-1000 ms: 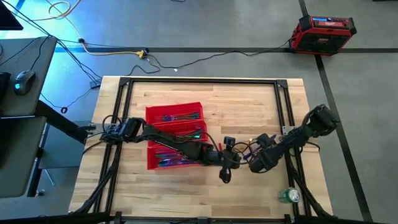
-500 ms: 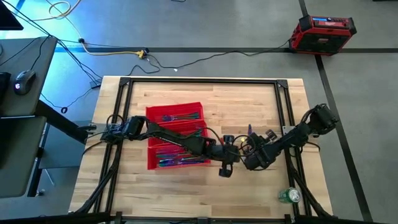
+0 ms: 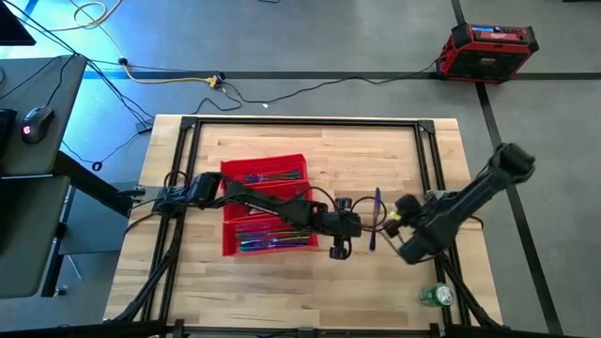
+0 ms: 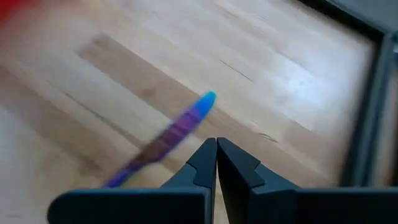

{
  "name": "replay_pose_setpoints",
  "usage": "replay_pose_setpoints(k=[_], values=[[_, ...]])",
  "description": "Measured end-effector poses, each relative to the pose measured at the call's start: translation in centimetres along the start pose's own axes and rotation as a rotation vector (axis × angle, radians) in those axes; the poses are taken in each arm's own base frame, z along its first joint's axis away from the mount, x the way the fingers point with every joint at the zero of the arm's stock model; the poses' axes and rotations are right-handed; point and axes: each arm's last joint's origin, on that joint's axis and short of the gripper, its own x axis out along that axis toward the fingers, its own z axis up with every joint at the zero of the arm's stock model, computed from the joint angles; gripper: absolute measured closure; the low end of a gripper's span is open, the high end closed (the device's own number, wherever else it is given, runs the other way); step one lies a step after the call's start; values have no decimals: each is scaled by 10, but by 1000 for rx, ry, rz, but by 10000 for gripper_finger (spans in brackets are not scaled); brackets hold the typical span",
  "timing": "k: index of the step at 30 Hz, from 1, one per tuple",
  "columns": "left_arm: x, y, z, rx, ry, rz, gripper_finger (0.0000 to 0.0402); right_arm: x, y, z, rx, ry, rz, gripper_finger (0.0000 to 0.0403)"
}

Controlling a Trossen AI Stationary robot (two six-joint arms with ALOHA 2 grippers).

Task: Sort silverware
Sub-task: Put the purple table knife into the bottom red bin

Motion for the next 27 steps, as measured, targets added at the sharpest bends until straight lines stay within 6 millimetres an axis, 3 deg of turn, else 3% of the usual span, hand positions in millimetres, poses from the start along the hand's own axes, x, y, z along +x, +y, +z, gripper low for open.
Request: replay_pose_setpoints(k=[4,11,17,24,27], values=[[21,5,-11,147,-12,-12,402,-3,-13,9,117,45,107,402],[60,7,-34,421,-29,40,402,15,-10,29,175,209,84,402],[75,16,-45,429,-37,50,401,47,5,36,158,289,169,383],[79,38,-49,381,-40,87,401,85,-5,32,198,379,121,304],[82,49,-52,333,-42,83,401,100,-8,27,252,425,181,279]])
